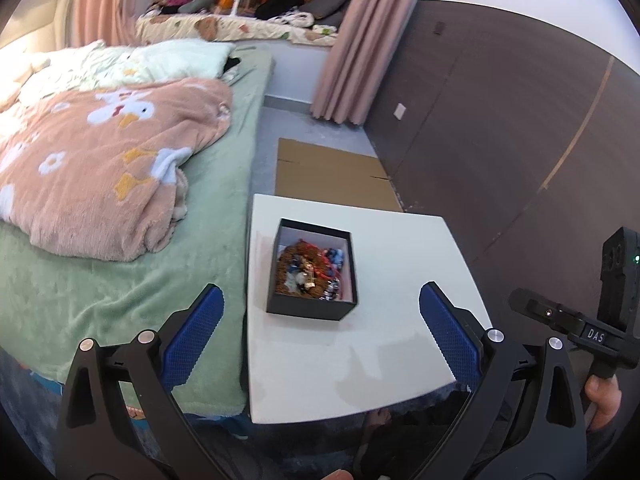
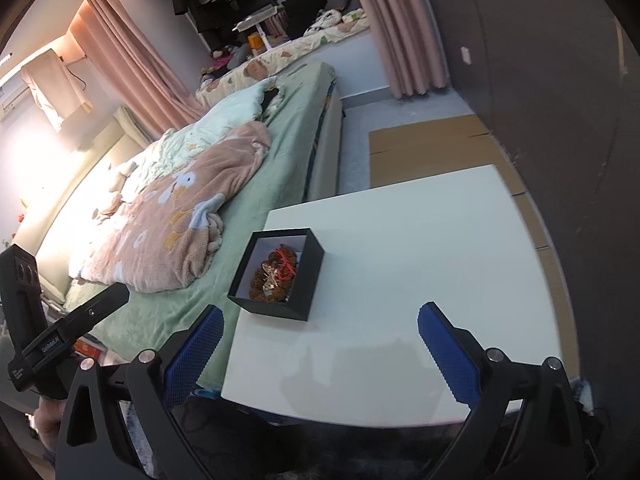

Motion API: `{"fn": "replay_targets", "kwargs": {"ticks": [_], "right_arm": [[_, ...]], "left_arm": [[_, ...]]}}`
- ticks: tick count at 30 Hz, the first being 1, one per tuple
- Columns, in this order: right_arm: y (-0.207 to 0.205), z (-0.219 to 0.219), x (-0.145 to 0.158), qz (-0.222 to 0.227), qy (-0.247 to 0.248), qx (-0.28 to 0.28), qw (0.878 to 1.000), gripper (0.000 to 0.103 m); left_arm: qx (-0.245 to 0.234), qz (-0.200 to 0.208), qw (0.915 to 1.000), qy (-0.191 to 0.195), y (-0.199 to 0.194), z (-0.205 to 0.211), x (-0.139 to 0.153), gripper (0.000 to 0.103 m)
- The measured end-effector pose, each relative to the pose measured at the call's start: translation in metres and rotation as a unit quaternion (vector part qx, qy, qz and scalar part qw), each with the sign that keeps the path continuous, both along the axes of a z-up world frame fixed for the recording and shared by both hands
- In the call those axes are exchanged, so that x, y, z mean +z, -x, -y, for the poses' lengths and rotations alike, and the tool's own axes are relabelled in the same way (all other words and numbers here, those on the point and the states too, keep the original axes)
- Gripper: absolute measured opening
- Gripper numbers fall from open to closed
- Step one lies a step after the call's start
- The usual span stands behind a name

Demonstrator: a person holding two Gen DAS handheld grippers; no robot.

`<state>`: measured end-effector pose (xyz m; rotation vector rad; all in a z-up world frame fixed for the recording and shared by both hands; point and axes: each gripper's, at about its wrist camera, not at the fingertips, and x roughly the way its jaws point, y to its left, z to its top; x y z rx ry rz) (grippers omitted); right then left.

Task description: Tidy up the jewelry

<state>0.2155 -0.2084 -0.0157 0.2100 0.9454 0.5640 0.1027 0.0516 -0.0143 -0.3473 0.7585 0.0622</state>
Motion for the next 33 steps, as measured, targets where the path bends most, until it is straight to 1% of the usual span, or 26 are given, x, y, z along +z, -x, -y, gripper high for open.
{"fn": "replay_targets", "kwargs": {"ticks": [3, 6, 11, 19, 26, 33], "right_arm": [[0.017, 0.011, 0.011, 0.012, 0.005, -0.011, 1.000, 0.095], [0.029, 0.018, 0.020, 0.020, 0.005, -0.020, 1.000, 0.095], [0.055, 0.031, 0.035, 0.033, 0.014, -0.053, 0.998, 0.095], [0.093, 0.043, 0.055, 0.058, 0.024, -0.073, 0.995, 0.095], [0.128, 0.055, 0.075, 0.093, 0.029, -0.093, 0.991, 0.095], [0.151, 0.059, 0.083, 0.117, 0.037, -0.095, 0.988, 0.095]], "left_arm": [[-0.014, 0.006, 0.9999, 0.004, 0.009, 0.009, 0.005, 0.098], [-0.026, 0.014, 0.9995, -0.007, 0.019, 0.019, 0.013, 0.098], [-0.038, 0.033, 0.9985, -0.022, 0.040, 0.031, 0.029, 0.098], [-0.044, 0.060, 0.9957, -0.056, 0.077, 0.041, 0.055, 0.098], [-0.044, 0.086, 0.9919, -0.083, 0.109, 0.047, 0.075, 0.098], [-0.035, 0.094, 0.9914, -0.083, 0.131, 0.042, 0.080, 0.098]]}}
